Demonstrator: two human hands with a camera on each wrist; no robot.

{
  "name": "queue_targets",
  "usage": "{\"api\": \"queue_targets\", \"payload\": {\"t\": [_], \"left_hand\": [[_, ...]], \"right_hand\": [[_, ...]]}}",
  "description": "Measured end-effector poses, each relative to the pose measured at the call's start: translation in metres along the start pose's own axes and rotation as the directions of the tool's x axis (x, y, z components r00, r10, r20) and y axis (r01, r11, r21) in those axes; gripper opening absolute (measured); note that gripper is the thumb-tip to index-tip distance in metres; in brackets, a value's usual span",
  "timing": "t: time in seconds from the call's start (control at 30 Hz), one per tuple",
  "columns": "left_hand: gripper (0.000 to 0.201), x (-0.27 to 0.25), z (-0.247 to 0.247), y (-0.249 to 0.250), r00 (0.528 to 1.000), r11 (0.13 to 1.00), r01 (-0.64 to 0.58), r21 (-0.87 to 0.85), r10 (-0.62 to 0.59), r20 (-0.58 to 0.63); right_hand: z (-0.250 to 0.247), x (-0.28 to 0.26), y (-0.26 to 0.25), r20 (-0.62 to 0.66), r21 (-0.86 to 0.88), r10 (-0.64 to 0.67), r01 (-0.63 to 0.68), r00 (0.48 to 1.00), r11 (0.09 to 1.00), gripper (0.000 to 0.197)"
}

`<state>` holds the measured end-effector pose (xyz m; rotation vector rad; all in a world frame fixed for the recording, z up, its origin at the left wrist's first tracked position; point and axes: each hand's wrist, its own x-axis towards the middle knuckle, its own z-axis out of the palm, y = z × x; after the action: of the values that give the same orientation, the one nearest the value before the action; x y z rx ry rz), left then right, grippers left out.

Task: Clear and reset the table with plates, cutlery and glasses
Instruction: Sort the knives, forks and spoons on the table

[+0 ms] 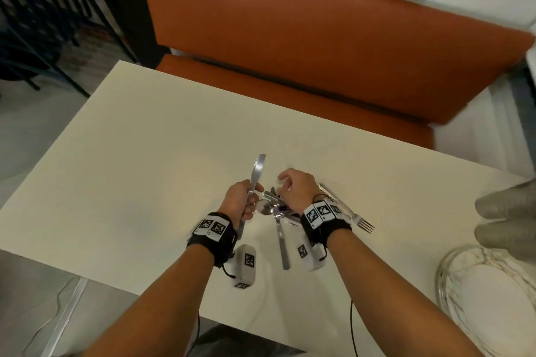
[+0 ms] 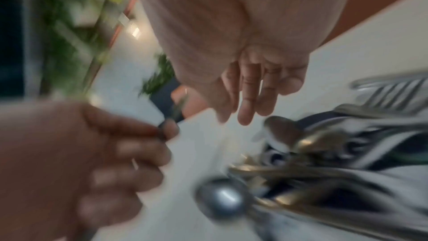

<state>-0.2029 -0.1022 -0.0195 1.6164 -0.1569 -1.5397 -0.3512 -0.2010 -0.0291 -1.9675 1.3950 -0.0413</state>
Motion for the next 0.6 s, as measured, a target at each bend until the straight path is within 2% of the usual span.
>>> {"api": "queue_targets", "payload": {"t": [0.07,0.13,0.33,0.4,0.5,0.6], "left_hand": [[0.024,0.002,-0.005,-0.003,1.0,1.0,0.007,-0.011,-0.007,-0.009],[0.024,0.004,-0.01,-0.006,1.0,1.0,0.014,-0.014,-0.014,-0.013],[0.024,0.0,-0.017,-0.014,1.0,1.0,0.012,-0.005,-0.012,-0.017],[0.024,-0.002,-0.016,-0.014,1.0,1.0,0.007,0.0,-0.007,-0.013],[0.025,-0.006,-0.018,-0.013,1.0,1.0,0.003,0.004,-0.003,-0.01],[0.025,-0.008,-0.021,-0.013,1.0,1.0,0.008,0.009,-0.008,-0.012]], "right_hand": [[0.006,-0.007,0.009,0.16,-0.303,-0.044,0.091,0.986,0.949,0.041],[0.011,-0.013,0.015,0.207,-0.452,-0.085,0.172,0.975,0.875,0.041],[0.025,-0.019,0.026,0.159,-0.473,-0.162,0.219,0.974,0.854,0.02],[0.027,-0.019,0.028,0.144,-0.453,-0.162,0.21,0.976,0.866,0.023],[0.026,-0.017,0.033,0.113,-0.395,-0.152,0.185,0.982,0.9,0.038],[0.024,-0.014,0.037,0.104,-0.41,-0.142,0.173,0.984,0.895,0.029]]}}
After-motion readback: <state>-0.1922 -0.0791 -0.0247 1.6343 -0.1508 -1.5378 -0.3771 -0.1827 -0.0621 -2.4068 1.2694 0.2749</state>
